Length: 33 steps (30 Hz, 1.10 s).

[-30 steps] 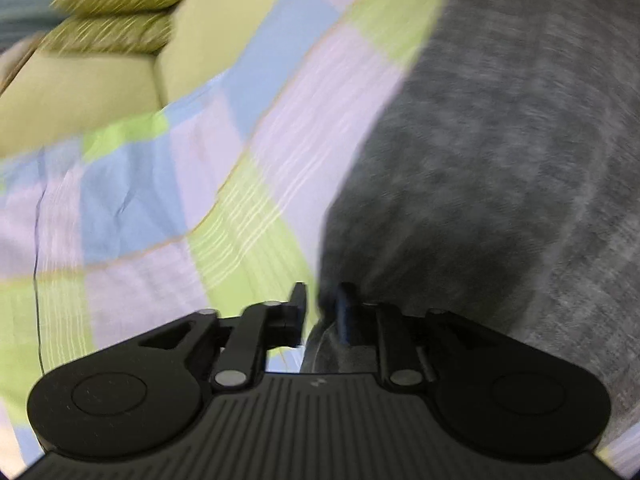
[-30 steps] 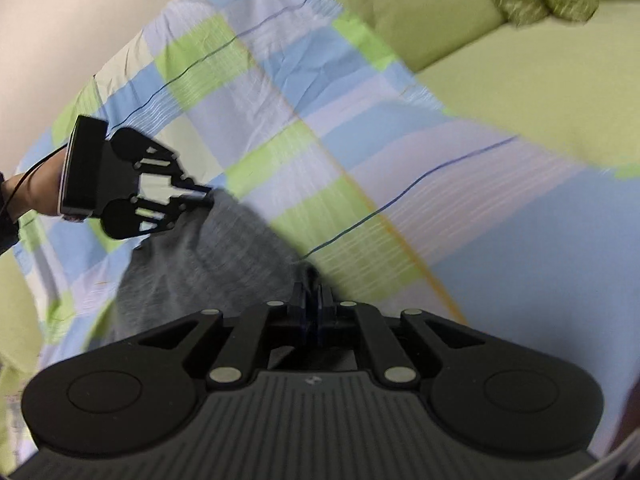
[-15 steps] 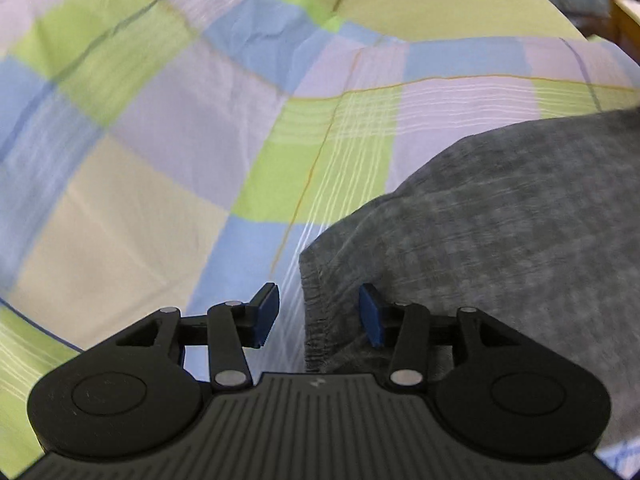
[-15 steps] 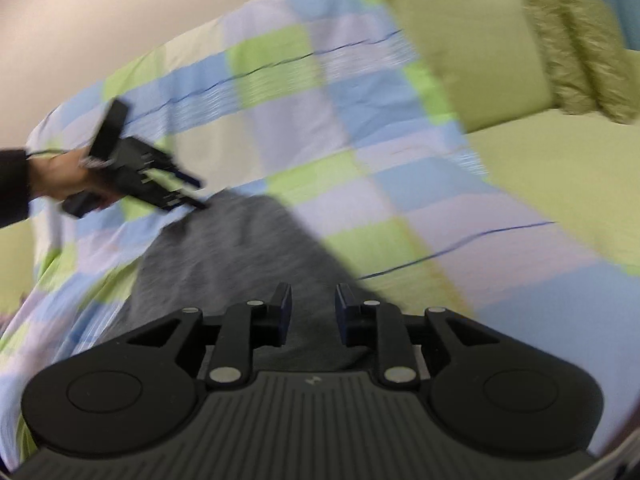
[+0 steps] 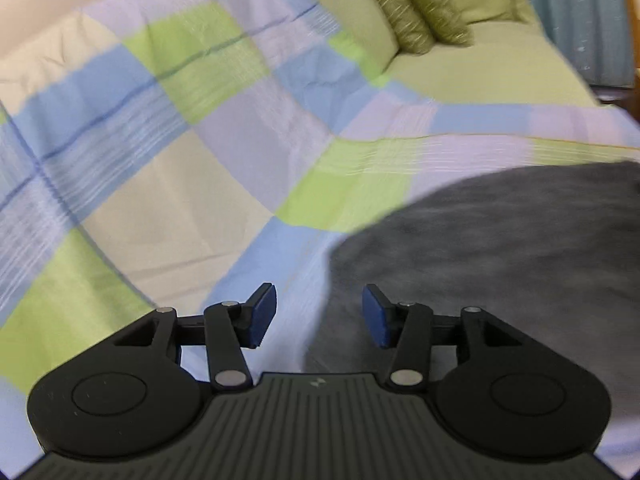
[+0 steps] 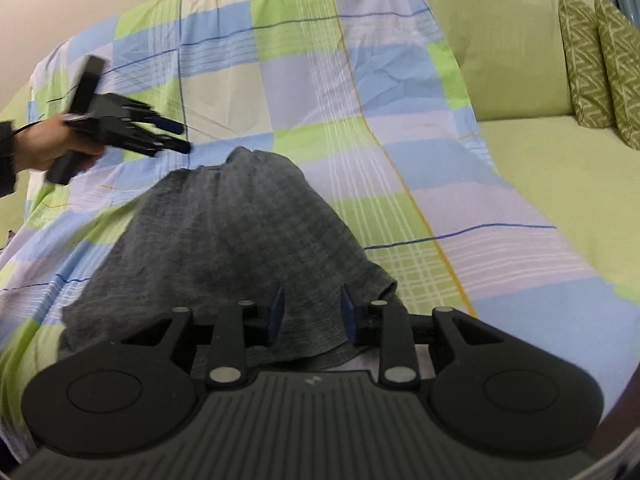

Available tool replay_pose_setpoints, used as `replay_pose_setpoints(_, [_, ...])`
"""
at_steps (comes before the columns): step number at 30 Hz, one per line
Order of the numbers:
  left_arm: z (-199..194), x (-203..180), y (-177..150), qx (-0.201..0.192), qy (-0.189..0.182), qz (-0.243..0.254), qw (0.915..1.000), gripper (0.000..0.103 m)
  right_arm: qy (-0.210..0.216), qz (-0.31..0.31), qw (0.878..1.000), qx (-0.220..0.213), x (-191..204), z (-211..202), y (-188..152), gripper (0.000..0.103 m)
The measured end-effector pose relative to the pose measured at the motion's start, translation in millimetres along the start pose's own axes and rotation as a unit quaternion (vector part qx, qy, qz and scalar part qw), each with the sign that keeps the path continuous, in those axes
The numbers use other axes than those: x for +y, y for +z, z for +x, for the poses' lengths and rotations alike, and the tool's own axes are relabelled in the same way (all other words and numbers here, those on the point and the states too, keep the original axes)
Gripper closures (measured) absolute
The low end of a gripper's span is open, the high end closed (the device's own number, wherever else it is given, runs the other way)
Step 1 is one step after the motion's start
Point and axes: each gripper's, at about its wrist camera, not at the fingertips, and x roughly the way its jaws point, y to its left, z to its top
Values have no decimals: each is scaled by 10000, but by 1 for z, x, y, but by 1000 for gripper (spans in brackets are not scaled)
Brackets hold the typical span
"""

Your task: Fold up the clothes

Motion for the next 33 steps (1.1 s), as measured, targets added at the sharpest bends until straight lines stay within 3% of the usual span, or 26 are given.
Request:
replay_pose_setpoints(4, [-60,-75,-43,10,-490,-151,9987,47,310,-177,9994,44,30,-13,-2,71])
replay_pose_setpoints(9, [-95,-146,-82,-60,-885,-511,9947,47,863,-109,9954,391,73,-28,-21,68])
replay_pose_setpoints(13, [-102,-177,-98,-323,-784,-1250,9885,46,1047,372,9917,642,89,-31,-43,68])
replay_pose_setpoints(18, [-86,-179,-100,-396,-497,-1903,9797,46,1087,942,9861,836,102,-26,-61,68])
replay_pose_setpoints(20, [-83,-172,-104,-478,-450,-2358,9696,46,1127,1324,9816,785,99,-22,-63,68])
replay_pose_setpoints(26, [-81,-173,-111,-487,-600,-2469,9660,46,1055,1996,9703,871,94,-2,-66,66])
replay_pose_setpoints(31, [-76,-153,-115,-641,-1042,-3123,9421,46,1325,2650,9526,683,92,-9,-65,66])
replay_pose_setpoints(33, [-69,-152,-111,-561,-1080,-2975,9469,46,1630,2782,9430,821,96,-4,-67,66])
